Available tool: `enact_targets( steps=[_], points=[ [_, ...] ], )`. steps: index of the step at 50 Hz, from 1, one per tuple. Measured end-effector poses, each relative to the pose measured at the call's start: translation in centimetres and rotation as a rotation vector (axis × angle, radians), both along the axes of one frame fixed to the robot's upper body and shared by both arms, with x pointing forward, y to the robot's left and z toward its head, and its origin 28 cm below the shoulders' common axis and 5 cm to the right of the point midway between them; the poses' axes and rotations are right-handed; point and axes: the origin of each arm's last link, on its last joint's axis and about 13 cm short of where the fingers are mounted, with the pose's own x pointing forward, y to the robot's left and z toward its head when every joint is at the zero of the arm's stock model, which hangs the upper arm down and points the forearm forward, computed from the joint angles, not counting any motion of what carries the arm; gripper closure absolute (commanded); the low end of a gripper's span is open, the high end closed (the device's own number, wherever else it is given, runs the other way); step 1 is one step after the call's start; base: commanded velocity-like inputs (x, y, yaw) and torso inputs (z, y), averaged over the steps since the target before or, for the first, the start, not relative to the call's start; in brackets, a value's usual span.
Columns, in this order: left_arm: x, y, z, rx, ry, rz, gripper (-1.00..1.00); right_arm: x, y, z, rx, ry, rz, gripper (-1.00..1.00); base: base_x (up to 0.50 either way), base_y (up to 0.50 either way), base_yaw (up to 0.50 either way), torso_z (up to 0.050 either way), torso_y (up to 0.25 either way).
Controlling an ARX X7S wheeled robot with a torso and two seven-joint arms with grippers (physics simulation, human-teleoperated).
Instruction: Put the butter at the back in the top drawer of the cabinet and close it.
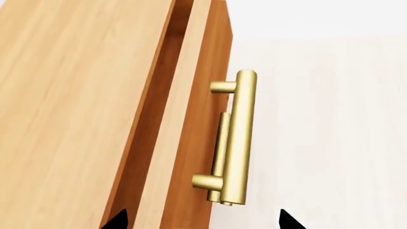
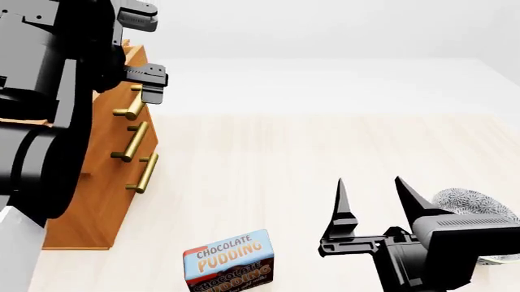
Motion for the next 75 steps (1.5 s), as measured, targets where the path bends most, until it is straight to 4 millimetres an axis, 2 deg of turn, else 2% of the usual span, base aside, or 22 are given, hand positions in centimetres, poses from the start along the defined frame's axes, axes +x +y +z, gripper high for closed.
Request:
enact_targets(
  steps=[49, 75],
  points=[
    [0.6, 0.6, -2.5, 0.021, 0.037, 0.025, -1.00, 0.1, 0.3, -0.2, -0.006, 0.008, 0.005, -1.00, 0.00, 0.00, 0.00, 0.000, 0.000],
    [0.7, -0.7, -3.0, 0.041, 0.064, -0.018, -1.00, -0.3, 0.4, 0.0, -0.009, 0.001, 0.009, -1.00, 0.00, 0.00, 0.00, 0.000, 0.000]
  ],
)
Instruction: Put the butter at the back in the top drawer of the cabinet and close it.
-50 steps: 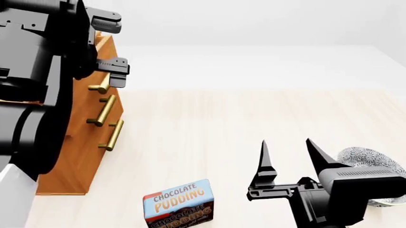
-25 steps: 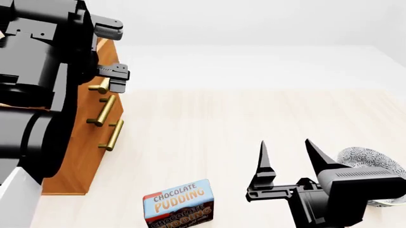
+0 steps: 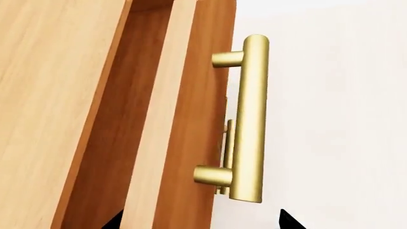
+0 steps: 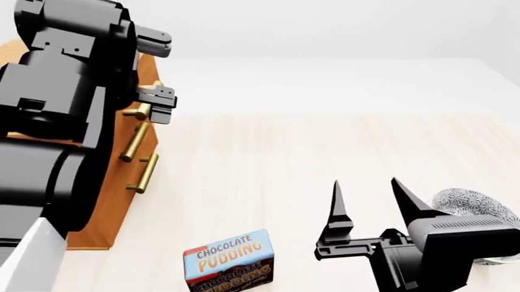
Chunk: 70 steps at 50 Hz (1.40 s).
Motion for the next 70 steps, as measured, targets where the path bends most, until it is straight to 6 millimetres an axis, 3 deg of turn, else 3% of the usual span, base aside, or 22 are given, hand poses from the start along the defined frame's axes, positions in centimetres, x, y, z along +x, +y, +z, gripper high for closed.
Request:
enact_targets(
  steps=[23, 43, 70],
  points=[
    [-0.1, -2.1, 0.3, -0.129, 0.014, -0.095, -1.00, -0.1, 0.1, -0.1, 0.000, 0.002, 0.005, -1.00, 0.00, 0.00, 0.00, 0.000, 0.000],
    [-0.1, -4.1, 0.1, -0.137, 0.022, -0.160, -1.00, -0.3, -0.1, -0.2, 0.005, 0.001, 0.007, -1.00, 0.00, 0.00, 0.00, 0.000, 0.000],
    [-0.9, -8.0, 0.4, -0.180, 0.017, -0.289, -1.00, -1.0, -0.8, -0.1, 0.007, -0.008, 0.006, -1.00, 0.00, 0.00, 0.00, 0.000, 0.000]
  ],
)
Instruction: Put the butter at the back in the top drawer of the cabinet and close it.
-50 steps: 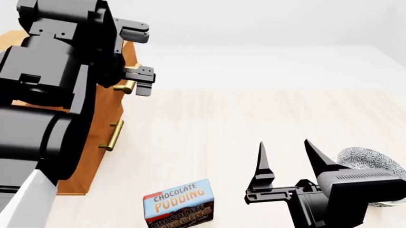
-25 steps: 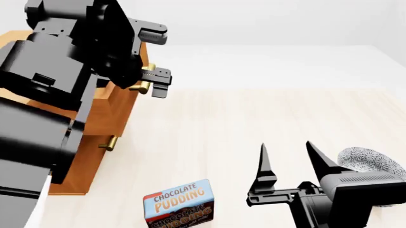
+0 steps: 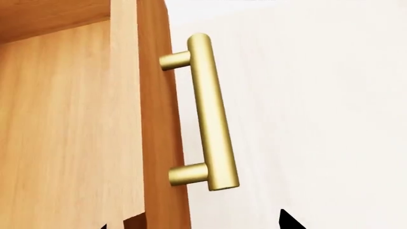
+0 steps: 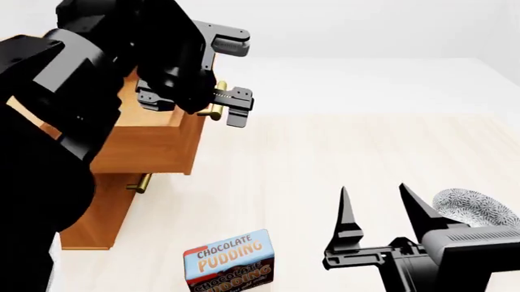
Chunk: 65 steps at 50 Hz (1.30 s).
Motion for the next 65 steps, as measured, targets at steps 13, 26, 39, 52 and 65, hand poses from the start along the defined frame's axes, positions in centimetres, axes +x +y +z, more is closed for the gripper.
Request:
enact_targets(
  steps=[13, 26, 39, 52, 65],
  points=[
    [-0.5, -1.5, 0.0, -0.006, -0.002, -0.022, -1.00, -0.3, -0.2, 0.0, 0.003, -0.001, -0.002, -1.00, 0.00, 0.00, 0.00, 0.000, 0.000],
    [-0.8, -2.4, -0.1, -0.016, 0.000, -0.036, -1.00, -0.5, -0.4, -0.1, 0.008, -0.003, -0.006, -1.00, 0.00, 0.00, 0.00, 0.000, 0.000],
    [-0.9, -2.5, 0.0, -0.021, 0.001, -0.027, -1.00, -0.6, -0.5, -0.1, 0.009, -0.004, -0.008, -1.00, 0.00, 0.00, 0.00, 0.000, 0.000],
    [-1.1, -2.6, 0.0, -0.020, 0.002, -0.020, -1.00, -0.7, -0.6, -0.2, 0.008, -0.004, -0.011, -1.00, 0.00, 0.00, 0.00, 0.000, 0.001],
    [-0.7, -3.0, 0.2, -0.006, -0.121, -0.008, -1.00, -0.8, -0.6, -0.1, 0.005, -0.005, -0.009, -1.00, 0.00, 0.00, 0.00, 0.000, 0.001]
  ],
)
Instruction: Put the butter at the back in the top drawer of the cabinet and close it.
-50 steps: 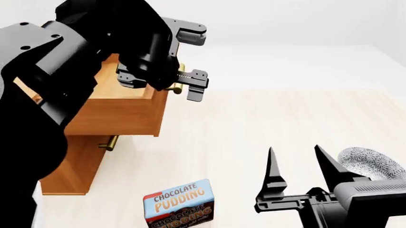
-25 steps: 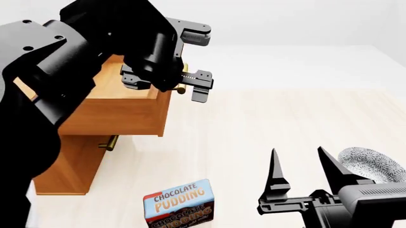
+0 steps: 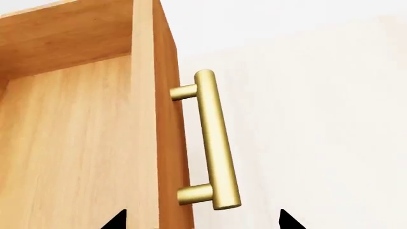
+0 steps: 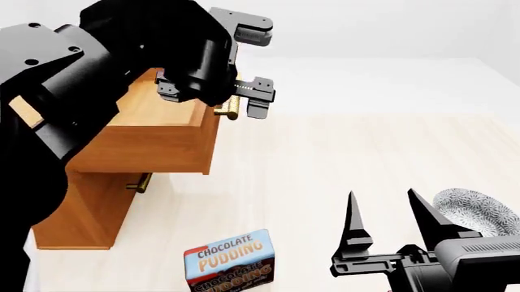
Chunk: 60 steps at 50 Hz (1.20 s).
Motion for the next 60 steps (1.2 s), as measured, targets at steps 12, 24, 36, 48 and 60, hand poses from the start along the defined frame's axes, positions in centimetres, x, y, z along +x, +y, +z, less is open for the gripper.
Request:
enact_targets(
  steps=[12, 24, 36, 48, 60],
  points=[
    [-1.2, -0.3, 2.1, -0.077, -0.493, -0.053, -1.00, -0.1, 0.1, 0.1, -0.002, -0.003, 0.005, -1.00, 0.00, 0.00, 0.00, 0.000, 0.000],
    [-5.2, 2.1, 1.6, -0.050, -0.884, -0.088, -1.00, 0.0, 0.0, 0.1, 0.004, -0.005, 0.002, -1.00, 0.00, 0.00, 0.00, 0.000, 0.000],
    [-11.0, 6.9, -3.7, 0.029, -1.073, -0.134, -1.00, 0.1, -0.2, 0.7, 0.014, -0.012, -0.033, -1.00, 0.00, 0.00, 0.00, 0.000, 0.000],
    [-16.0, 11.4, -9.5, 0.057, -1.140, -0.108, -1.00, 0.5, 0.5, 1.3, 0.085, 0.013, -0.176, -1.00, 0.00, 0.00, 0.00, 0.000, 0.000],
    [-18.8, 13.1, -12.1, 0.027, -1.160, -0.095, -1.00, 1.0, 1.8, 1.5, 0.129, 0.029, -0.600, -1.00, 0.00, 0.00, 0.00, 0.000, 0.000]
  ],
)
